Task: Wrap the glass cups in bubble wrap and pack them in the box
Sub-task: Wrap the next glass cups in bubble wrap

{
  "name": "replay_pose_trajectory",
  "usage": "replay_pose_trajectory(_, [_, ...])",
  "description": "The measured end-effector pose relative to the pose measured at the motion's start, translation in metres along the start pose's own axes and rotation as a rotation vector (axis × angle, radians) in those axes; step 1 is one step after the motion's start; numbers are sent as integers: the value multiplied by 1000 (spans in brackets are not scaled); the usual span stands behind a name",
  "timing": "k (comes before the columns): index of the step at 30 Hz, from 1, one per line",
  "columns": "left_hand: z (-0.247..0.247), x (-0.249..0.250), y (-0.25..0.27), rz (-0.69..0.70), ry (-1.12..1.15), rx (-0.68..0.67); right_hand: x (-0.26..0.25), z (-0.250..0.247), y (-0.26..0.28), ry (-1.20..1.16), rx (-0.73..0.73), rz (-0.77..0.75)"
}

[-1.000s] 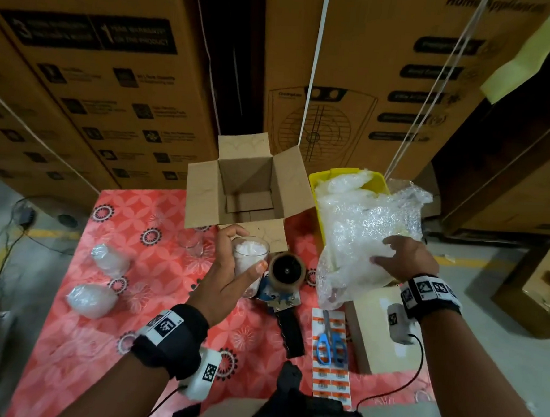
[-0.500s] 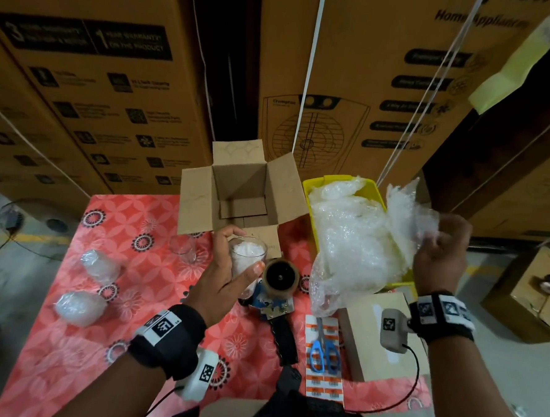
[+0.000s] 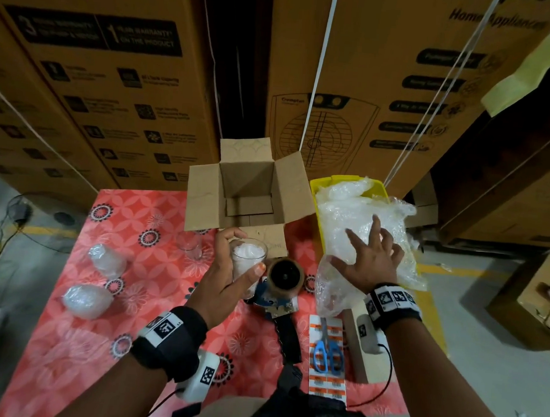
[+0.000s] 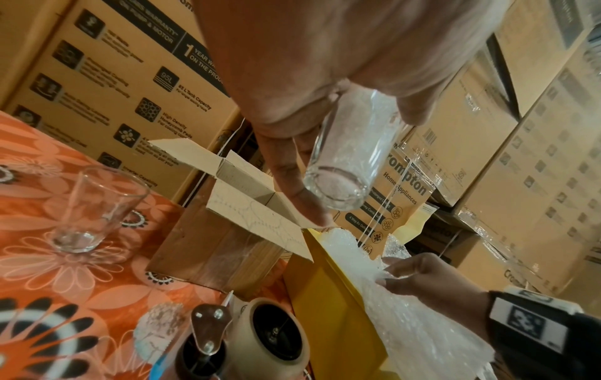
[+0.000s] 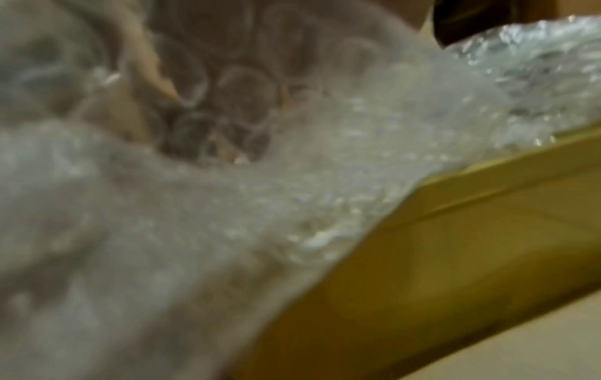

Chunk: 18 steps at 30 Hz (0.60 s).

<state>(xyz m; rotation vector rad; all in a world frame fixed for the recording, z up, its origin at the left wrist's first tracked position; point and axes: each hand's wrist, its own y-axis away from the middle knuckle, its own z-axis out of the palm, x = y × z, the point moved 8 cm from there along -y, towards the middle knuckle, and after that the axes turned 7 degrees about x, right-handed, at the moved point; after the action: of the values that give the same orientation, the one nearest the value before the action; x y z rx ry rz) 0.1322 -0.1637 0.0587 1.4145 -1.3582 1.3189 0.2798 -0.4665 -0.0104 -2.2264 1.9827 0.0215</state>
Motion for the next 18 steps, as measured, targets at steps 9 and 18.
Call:
replay_pose_trajectory(9, [-10,3,5,23,-5,31,34,-22,-17,-747,253,346])
replay_pose_trajectory(18, [-11,0,6,20,-9,41,42,-95,-23,-1190,510,375])
